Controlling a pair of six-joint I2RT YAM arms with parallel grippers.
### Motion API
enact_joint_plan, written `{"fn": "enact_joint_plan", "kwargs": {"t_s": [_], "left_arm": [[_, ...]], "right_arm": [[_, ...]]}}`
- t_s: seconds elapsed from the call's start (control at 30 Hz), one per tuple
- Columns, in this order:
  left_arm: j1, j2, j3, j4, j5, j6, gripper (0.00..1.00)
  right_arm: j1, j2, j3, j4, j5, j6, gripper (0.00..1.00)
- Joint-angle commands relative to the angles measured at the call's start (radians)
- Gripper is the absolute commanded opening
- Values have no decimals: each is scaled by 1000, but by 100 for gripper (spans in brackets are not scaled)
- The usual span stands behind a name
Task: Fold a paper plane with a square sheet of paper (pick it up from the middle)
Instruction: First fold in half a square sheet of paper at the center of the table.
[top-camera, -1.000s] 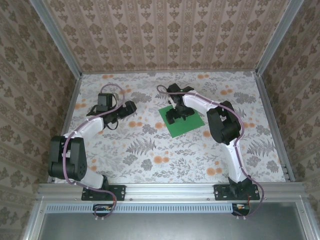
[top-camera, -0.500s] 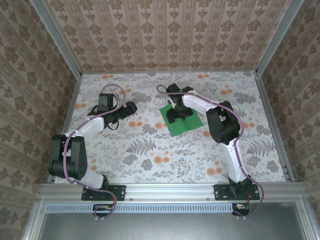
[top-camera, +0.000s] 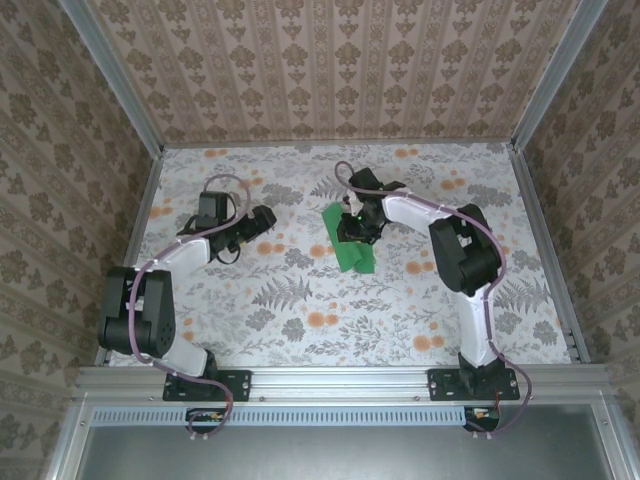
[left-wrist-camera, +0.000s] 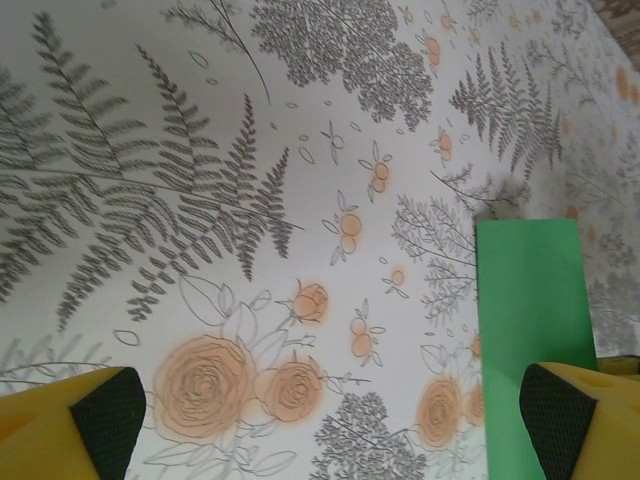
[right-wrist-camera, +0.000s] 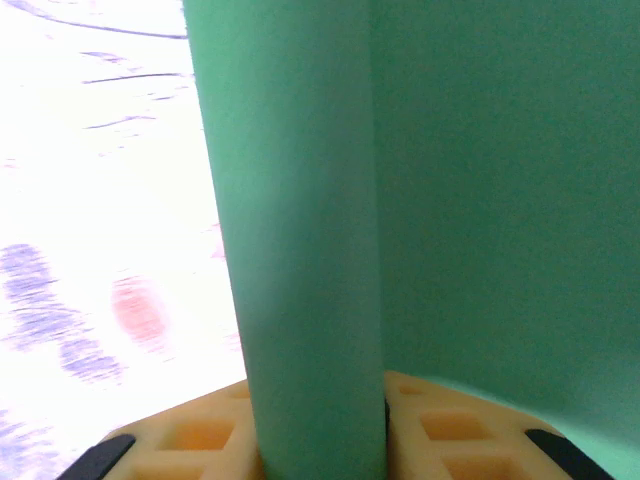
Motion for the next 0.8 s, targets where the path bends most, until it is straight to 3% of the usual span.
{"fn": "enact_joint_plan", "kwargs": {"t_s": [0.0,0.17,0.53,0.77], "left_arm": [[-10,-8,-29,84,93,-69,100],[-38,-3,-29,125,166,-98,97],[-163,128,0,265,239,-215,81],[-223,233,65,300,290,-233,66]], "right_arm": [[1,-106,-83,255,-292,208,29],[-5,-162,-217,474,-390,372,29],[-12,-127,-309,376,-201,326,37],[-17,-130,-332,361,-179,306,43]]}}
